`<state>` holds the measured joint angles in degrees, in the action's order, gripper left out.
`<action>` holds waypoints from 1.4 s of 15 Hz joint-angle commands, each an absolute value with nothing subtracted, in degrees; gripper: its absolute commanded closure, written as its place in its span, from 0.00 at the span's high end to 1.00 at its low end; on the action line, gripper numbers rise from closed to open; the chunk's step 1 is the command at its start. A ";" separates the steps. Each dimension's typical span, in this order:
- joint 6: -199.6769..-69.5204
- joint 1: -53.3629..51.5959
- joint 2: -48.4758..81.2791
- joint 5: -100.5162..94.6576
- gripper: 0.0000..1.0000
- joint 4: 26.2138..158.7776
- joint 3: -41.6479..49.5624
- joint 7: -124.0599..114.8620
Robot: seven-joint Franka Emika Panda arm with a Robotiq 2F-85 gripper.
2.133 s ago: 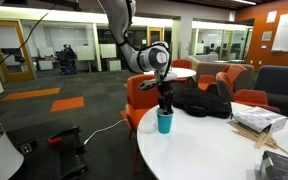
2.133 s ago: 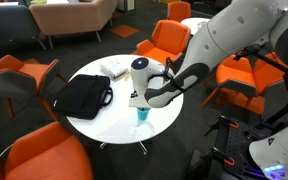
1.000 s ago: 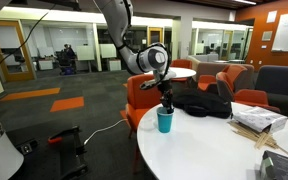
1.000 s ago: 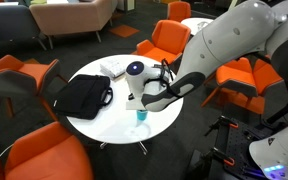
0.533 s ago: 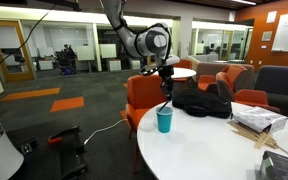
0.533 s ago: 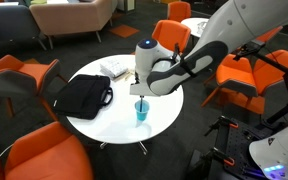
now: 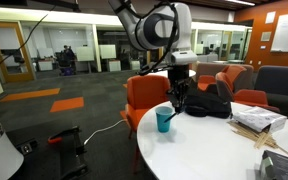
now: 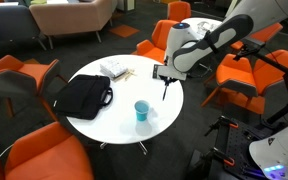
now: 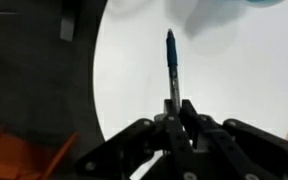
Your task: Put the pen on the table
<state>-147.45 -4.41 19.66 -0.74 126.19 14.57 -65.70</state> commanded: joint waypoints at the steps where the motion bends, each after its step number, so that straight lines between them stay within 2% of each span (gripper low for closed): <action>1: -149.58 -0.47 19.48 5.18 0.00 129.71 13.42 -65.61; 7: -154.00 10.59 27.49 28.15 0.00 127.37 4.90 -48.21; 11: -151.11 12.04 34.29 31.09 0.00 120.59 6.34 -42.38; 13: -151.43 12.17 36.85 30.72 0.28 117.87 6.57 -40.82; 15: -151.08 10.60 38.39 29.03 0.43 115.81 7.78 -40.62; 21: -148.06 -9.48 34.62 6.73 0.94 116.93 24.39 -55.54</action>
